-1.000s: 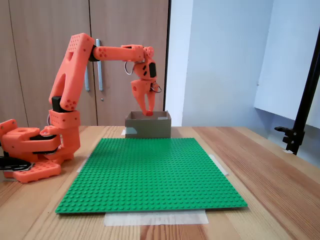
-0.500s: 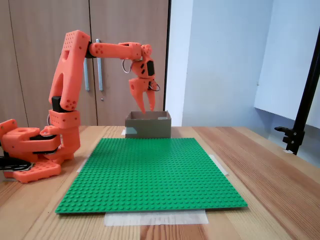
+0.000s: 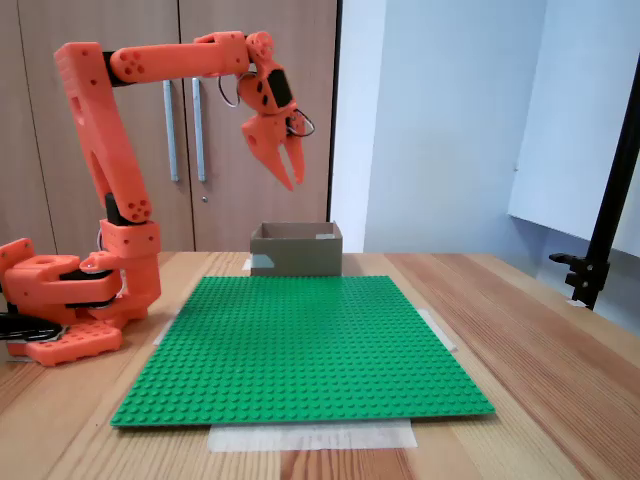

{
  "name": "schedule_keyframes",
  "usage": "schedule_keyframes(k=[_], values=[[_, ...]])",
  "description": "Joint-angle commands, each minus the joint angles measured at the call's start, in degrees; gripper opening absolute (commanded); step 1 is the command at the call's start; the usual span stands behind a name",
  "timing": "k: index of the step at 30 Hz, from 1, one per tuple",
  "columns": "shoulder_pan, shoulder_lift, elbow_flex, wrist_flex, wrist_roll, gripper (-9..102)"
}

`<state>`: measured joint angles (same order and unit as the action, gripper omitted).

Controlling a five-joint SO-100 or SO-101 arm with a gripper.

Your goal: Pick the red lego block and put it in the box.

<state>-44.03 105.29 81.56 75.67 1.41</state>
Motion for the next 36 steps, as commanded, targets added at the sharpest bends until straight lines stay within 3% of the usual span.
schedule_keyframes(k=[1, 10, 19, 31, 36], values=[[1.4, 7.6, 2.4, -0.5, -0.5, 8], [11.2, 21.8, 12.7, 0.6, -4.7, 3], [25.5, 25.7, 16.3, 0.4, -7.5, -1], [33.9, 32.1, 27.8, -9.5, 0.1, -1], [35.8, 38.2, 37.2, -13.9, -1.3, -1]])
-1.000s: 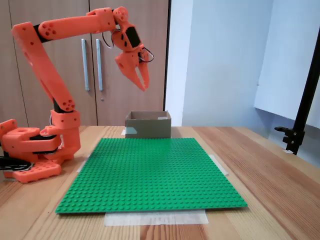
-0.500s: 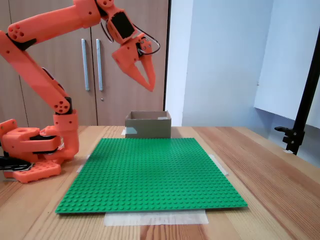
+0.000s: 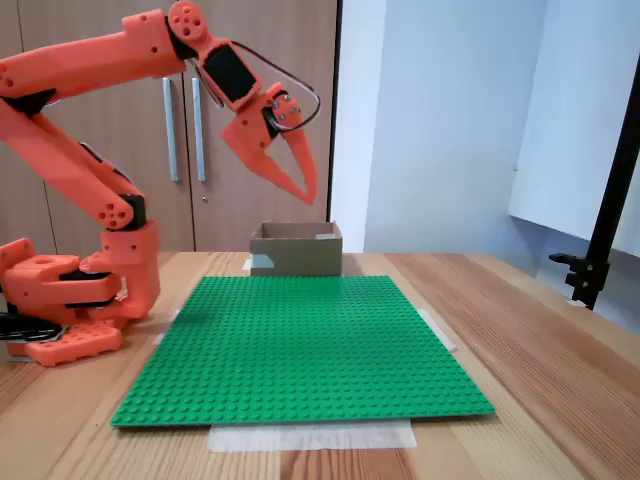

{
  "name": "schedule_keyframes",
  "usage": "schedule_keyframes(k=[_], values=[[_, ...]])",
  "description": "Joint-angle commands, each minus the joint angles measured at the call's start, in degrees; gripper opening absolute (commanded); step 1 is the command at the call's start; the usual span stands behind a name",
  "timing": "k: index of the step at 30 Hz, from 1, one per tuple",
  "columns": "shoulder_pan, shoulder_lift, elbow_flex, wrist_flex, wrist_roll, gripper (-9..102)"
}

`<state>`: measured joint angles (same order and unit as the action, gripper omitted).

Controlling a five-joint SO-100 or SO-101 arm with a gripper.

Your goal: Pick the red lego block and put it in the box.

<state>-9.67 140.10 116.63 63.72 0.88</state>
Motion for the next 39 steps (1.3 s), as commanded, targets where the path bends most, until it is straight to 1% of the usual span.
schedule_keyframes(k=[1, 8, 14, 19, 24, 28, 33, 39], values=[[1.9, 4.7, 3.8, -2.4, -1.1, -1], [5.4, 19.2, 18.3, -6.3, -0.4, -1], [6.9, 32.3, 31.6, -9.8, -2.5, -1], [8.2, 39.7, 39.1, -9.4, -3.7, -1], [8.5, 44.1, 45.2, -8.4, -2.5, -1], [8.4, 44.6, 48.7, -9.1, -1.2, -1], [8.3, 44.6, 54.8, -12.7, 0.2, -1], [8.2, 44.6, 62.1, -17.5, -2.0, -1]])
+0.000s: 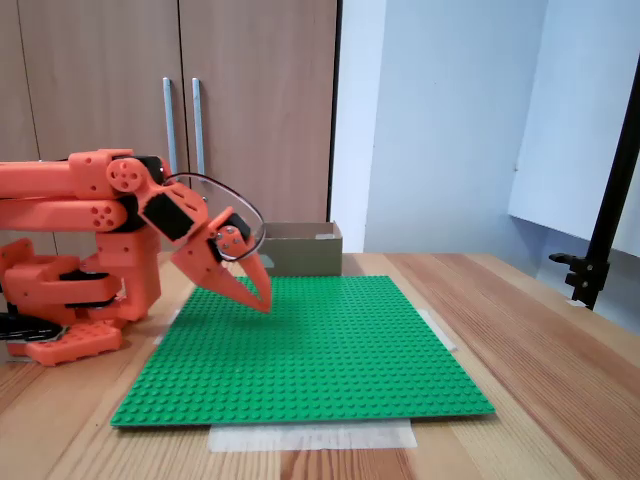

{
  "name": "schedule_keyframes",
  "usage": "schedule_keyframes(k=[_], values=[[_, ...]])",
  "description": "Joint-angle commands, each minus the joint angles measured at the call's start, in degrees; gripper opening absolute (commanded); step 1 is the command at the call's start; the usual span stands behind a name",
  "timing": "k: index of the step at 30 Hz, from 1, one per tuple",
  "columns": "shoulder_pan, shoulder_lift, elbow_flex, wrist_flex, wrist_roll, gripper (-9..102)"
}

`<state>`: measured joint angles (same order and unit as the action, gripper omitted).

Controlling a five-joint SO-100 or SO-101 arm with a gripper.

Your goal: Pick the red lego block and put it in the box.

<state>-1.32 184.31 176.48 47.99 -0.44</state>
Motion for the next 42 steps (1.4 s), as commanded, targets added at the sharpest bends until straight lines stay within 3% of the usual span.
schedule_keyframes(k=[1, 42], values=[[-0.3, 0.4, 3.1, -2.3, -1.2, -1], [-0.6, 0.4, 5.4, -2.6, -3.8, -1]])
